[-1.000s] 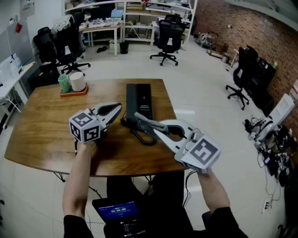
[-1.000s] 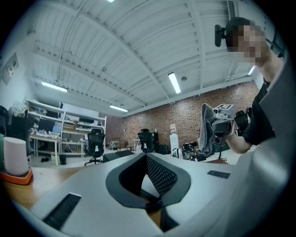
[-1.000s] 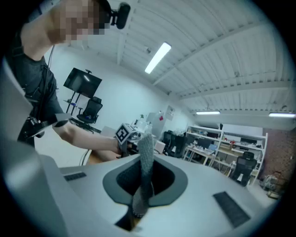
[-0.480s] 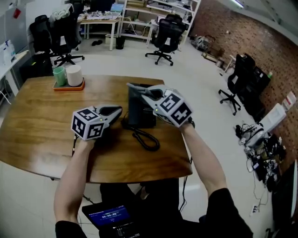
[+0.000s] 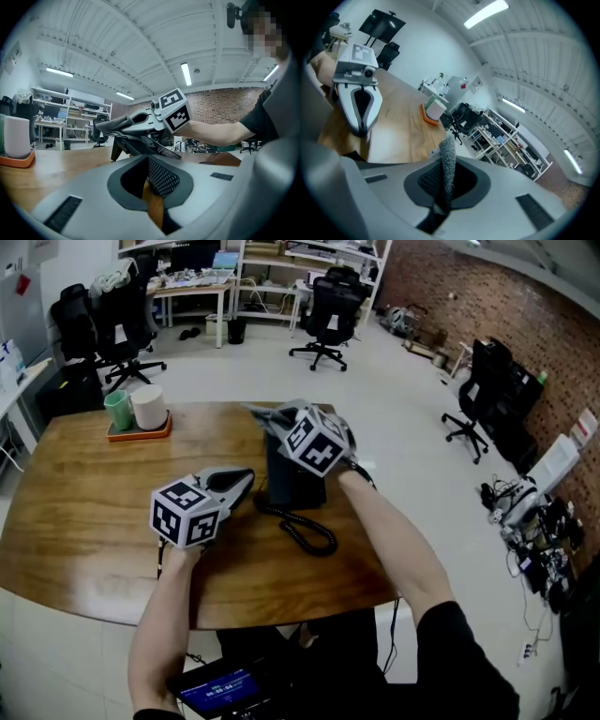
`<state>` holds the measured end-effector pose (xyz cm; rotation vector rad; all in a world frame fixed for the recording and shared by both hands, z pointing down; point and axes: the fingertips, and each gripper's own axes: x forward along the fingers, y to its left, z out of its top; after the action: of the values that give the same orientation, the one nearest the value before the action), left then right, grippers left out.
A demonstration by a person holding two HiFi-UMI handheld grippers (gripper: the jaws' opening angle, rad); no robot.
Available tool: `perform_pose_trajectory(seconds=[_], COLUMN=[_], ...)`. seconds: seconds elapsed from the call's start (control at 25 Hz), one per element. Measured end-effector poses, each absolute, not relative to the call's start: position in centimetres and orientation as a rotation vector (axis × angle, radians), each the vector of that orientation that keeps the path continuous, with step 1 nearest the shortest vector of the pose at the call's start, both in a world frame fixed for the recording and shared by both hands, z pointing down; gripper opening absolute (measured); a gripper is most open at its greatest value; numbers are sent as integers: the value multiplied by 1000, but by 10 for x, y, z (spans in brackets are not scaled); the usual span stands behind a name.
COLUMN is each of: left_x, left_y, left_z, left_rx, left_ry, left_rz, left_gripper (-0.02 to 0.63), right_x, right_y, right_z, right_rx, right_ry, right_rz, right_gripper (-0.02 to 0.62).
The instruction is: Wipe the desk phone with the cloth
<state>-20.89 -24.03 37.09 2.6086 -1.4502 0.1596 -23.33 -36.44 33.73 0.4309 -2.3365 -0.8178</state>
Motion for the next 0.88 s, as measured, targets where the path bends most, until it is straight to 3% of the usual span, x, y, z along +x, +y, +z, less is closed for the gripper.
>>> perform_pose_trajectory(seconds=[0.56, 0.88], left_x=[-199, -206], left_y=[-234, -234], left_z=[371, 377], left_rx=[2626, 2633], left_ry=[-1415, -1405], left_rz=[182, 168], left_gripper=[-8, -8], right_x=[-176, -217], right_y=[-232, -369], right_z=[392, 333], right_rx=[-154, 482], right_ry=[-2153, -2321], right_rz=[-881, -821], right_gripper=[25, 25])
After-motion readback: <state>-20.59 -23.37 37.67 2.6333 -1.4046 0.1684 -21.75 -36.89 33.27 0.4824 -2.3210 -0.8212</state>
